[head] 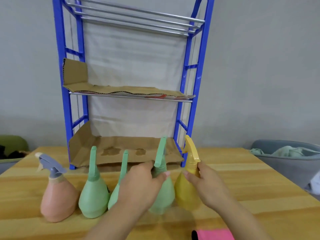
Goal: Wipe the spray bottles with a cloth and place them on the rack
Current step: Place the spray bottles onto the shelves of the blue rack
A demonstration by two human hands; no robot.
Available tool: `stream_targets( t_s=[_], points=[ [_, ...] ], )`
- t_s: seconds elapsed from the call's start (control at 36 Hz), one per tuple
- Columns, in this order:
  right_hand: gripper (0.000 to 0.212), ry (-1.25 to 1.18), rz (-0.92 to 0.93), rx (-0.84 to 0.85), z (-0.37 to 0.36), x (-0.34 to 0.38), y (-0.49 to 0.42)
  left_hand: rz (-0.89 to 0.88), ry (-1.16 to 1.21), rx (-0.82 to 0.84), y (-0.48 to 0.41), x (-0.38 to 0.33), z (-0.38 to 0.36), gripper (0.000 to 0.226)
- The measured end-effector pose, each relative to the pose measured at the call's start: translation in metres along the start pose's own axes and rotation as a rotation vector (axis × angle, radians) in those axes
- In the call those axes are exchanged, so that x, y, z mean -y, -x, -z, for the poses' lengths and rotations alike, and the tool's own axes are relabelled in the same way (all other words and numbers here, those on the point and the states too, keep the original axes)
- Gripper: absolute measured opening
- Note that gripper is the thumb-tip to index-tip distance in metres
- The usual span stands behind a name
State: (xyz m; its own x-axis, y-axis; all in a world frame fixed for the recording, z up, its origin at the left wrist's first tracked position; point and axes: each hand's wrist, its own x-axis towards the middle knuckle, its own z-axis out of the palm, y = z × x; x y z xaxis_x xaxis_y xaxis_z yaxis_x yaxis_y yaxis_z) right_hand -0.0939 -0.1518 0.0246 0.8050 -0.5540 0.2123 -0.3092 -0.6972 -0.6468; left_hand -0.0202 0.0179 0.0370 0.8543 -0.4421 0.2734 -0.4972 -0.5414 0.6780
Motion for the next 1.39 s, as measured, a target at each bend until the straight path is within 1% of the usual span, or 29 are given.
stream_targets(
  t_s=[0.14,0.25,0.36,0.47,0.58,0.64,0.72,0.86,1.06,1.22,1.39],
  points=[
    [0.022,0.019,0.110,-0.051,0.028,0.038,-0.014,-0.046,0.124,-0.070,-0.023,-0.024,0.056,0.026],
    [0.025,-0.091,0.194,-0.076,0.046,0.073,-0.033,-0.089,0.178,-0.093,-0.044,-0.036,0.101,0.019],
    [0.013,-0.183,0.274,-0.099,0.062,0.109,-0.057,-0.127,0.178,-0.145,-0.068,-0.042,0.142,0.021],
    [0.014,-0.205,0.365,-0.180,0.075,0.143,-0.085,-0.165,0.189,-0.223,-0.096,-0.042,0.177,0.018],
    [0.015,-0.202,0.396,-0.234,0.086,0.173,-0.115,-0.184,0.190,-0.280,-0.128,-0.042,0.206,0.013],
    [0.015,-0.197,0.413,-0.258,0.090,0.186,-0.131,-0.187,0.185,-0.317,-0.147,-0.041,0.216,0.015],
    [0.017,-0.185,0.417,-0.281,0.091,0.201,-0.155,-0.172,0.175,-0.367,-0.174,-0.037,0.225,0.020],
    [0.020,-0.148,0.382,-0.291,0.085,0.212,-0.203,-0.110,0.198,-0.369,-0.226,-0.025,0.228,0.020],
    [0.023,-0.089,0.318,-0.305,0.069,0.206,-0.273,-0.027,0.074,-0.376,-0.290,-0.009,0.222,0.026],
    [0.025,0.002,0.244,-0.316,0.058,0.195,-0.315,0.018,0.054,-0.374,-0.326,0.004,0.214,0.032],
    [0.026,0.024,0.230,-0.309,0.050,0.188,-0.333,0.026,0.051,-0.370,-0.344,0.016,0.209,0.035]
  ],
)
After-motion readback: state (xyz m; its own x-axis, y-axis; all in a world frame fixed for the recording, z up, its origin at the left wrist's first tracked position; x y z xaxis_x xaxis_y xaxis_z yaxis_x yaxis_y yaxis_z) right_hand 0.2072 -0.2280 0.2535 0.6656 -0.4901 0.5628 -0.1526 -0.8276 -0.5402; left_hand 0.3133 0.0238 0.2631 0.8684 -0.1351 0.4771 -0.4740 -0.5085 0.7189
